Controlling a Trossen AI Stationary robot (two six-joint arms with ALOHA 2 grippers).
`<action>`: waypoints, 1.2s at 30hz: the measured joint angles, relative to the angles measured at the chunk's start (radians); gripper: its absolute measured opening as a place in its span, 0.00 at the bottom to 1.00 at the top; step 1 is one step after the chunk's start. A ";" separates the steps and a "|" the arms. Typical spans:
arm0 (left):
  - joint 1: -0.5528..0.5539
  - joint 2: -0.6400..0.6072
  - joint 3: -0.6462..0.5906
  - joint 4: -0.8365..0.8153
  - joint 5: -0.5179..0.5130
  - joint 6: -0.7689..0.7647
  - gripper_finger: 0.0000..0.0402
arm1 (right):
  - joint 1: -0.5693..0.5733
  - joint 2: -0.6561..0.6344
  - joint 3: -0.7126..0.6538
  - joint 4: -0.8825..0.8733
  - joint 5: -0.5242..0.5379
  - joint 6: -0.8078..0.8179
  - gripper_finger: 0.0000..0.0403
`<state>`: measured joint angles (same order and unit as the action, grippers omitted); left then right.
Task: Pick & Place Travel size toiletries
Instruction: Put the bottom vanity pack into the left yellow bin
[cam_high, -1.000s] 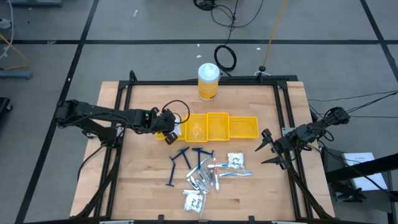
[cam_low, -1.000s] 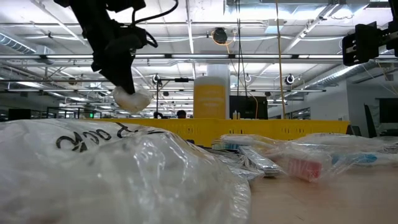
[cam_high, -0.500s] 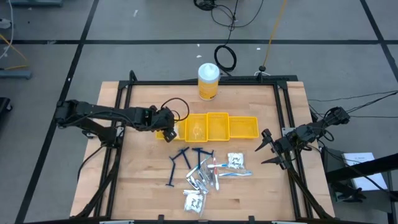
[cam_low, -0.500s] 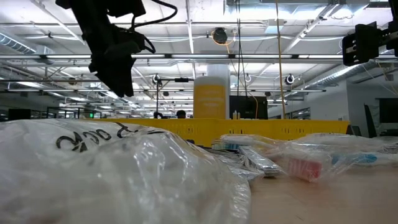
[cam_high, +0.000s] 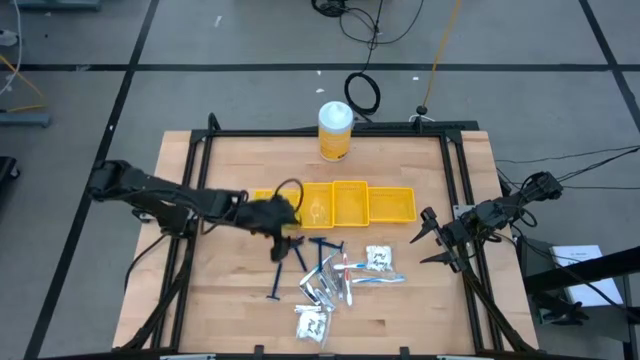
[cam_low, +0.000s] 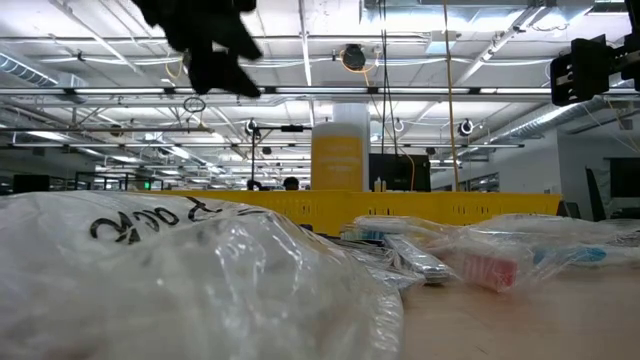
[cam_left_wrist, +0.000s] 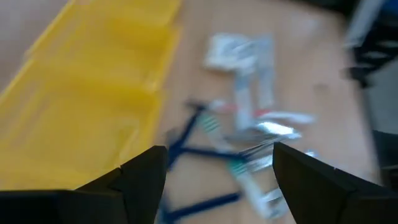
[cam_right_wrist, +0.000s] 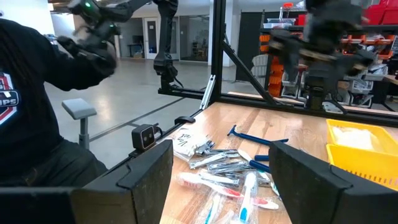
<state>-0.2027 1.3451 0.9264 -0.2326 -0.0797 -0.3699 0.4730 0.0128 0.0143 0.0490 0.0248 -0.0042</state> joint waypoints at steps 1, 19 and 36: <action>-0.028 0.007 0.000 0.044 -0.003 0.006 0.69 | 0.000 0.000 0.000 0.000 0.000 0.000 0.63; -0.345 0.458 0.593 -0.429 -0.051 0.135 0.57 | 0.000 0.005 0.000 0.007 0.001 0.000 0.63; -0.405 0.755 0.618 -0.404 0.023 -0.085 0.57 | 0.000 0.008 0.000 0.007 0.000 0.000 0.63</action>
<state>-0.6075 2.1003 1.5448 -0.6369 -0.0566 -0.4545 0.4728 0.0212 0.0143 0.0559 0.0250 -0.0044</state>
